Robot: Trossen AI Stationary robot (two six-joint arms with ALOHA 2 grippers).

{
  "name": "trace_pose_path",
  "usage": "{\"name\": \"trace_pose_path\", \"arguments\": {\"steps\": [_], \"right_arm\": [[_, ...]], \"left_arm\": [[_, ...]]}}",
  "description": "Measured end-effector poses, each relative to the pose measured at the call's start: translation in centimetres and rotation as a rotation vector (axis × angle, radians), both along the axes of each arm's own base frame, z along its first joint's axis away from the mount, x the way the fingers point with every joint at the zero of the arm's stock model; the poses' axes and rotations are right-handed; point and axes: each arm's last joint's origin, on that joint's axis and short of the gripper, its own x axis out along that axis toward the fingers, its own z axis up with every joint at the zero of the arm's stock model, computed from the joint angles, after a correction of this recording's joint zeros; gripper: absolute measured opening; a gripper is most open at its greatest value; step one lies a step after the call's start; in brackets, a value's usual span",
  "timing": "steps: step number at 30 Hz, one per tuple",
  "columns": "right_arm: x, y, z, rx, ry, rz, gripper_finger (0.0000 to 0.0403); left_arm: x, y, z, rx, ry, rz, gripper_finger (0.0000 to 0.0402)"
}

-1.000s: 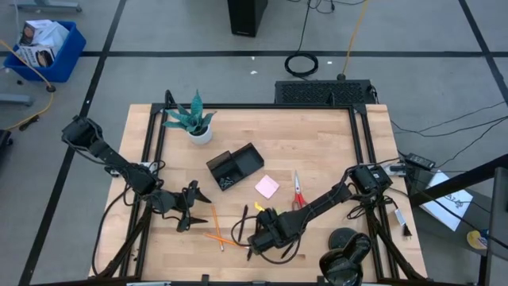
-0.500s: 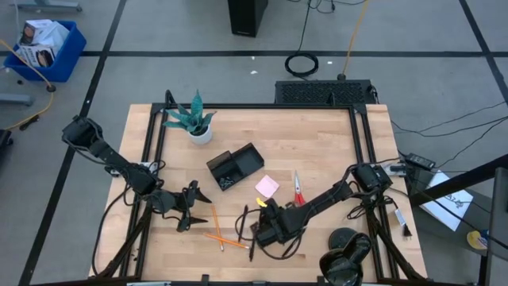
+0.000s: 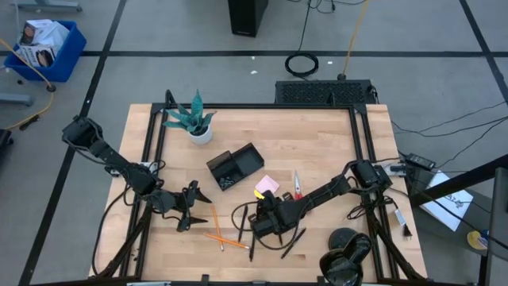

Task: Pick and place office supplies into organizer
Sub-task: Put the black binder clip into the black desk organizer

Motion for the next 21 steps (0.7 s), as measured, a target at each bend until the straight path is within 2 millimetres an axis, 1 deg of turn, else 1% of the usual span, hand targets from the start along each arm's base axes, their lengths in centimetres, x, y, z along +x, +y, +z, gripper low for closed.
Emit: {"name": "trace_pose_path", "arguments": {"steps": [4,13,21], "right_arm": [[0.4,-0.8,0.1,-0.005,0.002,0.01,0.0144],[2.2,-2.9,0.4,-0.032,-0.056,0.067,0.0144],[5.0,-4.8,1.4,-0.059,-0.22,0.18,0.0141]], "left_arm": [[0.0,0.0,0.0,0.0,0.0,0.0,0.0349],[0.0,0.0,0.0,0.004,0.0,-0.001,0.0349],[0.0,0.0,0.0,0.013,-0.002,-0.006,0.0349]]}}
